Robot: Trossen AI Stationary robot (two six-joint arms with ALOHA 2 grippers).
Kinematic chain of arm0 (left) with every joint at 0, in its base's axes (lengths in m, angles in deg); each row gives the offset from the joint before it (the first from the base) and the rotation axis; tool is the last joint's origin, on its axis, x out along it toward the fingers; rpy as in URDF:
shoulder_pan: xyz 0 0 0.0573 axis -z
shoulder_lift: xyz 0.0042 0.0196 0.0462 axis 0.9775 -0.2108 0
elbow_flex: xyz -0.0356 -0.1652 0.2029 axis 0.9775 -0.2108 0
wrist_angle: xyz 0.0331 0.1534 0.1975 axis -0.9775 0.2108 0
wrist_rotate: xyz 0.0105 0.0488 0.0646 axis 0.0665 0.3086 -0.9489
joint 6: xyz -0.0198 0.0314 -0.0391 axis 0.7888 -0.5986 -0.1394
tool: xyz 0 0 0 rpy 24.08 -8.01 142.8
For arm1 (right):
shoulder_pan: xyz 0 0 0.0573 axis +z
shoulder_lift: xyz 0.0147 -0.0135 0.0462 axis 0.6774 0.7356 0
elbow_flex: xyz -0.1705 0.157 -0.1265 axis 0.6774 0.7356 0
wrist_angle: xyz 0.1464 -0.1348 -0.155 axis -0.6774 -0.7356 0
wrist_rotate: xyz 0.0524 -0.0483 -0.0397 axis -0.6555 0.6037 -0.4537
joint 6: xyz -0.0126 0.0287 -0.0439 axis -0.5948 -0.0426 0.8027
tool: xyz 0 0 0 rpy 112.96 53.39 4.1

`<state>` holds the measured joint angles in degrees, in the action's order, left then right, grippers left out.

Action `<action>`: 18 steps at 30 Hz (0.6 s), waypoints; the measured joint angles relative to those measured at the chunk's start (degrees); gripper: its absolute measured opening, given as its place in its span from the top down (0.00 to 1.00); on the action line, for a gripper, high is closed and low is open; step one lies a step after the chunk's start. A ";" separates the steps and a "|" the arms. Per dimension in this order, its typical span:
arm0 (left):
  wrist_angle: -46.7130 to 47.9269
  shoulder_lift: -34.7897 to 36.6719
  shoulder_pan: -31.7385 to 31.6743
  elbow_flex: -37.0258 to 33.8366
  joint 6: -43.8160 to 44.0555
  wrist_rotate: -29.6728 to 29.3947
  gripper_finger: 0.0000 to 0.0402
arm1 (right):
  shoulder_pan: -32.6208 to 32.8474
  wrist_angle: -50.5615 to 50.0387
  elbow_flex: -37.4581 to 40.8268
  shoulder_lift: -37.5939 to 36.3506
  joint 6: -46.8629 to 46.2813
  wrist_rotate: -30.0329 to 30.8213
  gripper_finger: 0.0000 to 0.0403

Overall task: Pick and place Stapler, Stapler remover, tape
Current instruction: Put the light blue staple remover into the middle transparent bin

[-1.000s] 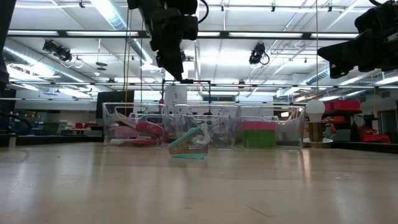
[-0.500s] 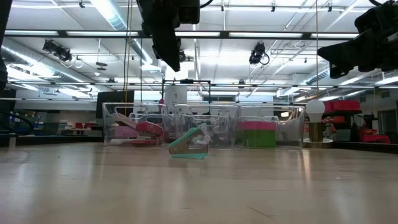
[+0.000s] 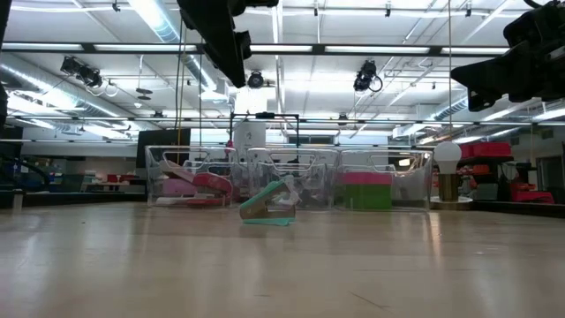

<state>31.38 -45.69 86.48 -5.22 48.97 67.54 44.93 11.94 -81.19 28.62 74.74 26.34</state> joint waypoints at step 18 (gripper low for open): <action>-14.16 -1.25 3.85 -9.60 0.11 -1.83 0.51 | 0.02 0.04 0.00 0.00 0.00 0.00 0.96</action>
<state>17.22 -46.93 90.32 -14.82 49.08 65.71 44.95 11.99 -81.19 28.62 74.74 26.34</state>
